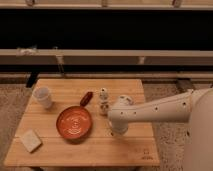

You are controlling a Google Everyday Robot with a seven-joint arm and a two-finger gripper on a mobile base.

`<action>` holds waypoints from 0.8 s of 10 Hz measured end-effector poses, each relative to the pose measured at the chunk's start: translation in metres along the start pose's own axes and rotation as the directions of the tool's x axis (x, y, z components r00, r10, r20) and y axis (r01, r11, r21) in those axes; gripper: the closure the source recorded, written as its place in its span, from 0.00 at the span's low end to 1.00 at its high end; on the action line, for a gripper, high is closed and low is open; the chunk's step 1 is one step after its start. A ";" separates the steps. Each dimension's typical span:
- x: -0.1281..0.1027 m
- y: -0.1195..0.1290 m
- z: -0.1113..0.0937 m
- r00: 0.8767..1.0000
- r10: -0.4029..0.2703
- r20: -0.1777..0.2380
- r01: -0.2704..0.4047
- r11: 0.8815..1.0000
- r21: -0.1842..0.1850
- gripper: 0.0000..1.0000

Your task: Push the eraser across the table

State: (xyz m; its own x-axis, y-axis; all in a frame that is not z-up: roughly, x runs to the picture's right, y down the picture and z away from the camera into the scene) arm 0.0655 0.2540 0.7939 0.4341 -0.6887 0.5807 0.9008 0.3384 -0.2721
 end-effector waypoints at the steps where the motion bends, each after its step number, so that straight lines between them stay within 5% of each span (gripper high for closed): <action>1: -0.002 0.001 0.001 1.000 -0.004 0.001 0.004 1.000 -0.003 1.00; 8: -0.038 -0.007 -0.006 0.996 -0.087 -0.014 0.087 0.996 -0.007 1.00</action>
State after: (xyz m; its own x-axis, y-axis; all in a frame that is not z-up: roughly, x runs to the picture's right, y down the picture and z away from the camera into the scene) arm 0.0428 0.2741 0.7688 0.3545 -0.7243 0.5913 0.9350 0.2732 -0.2260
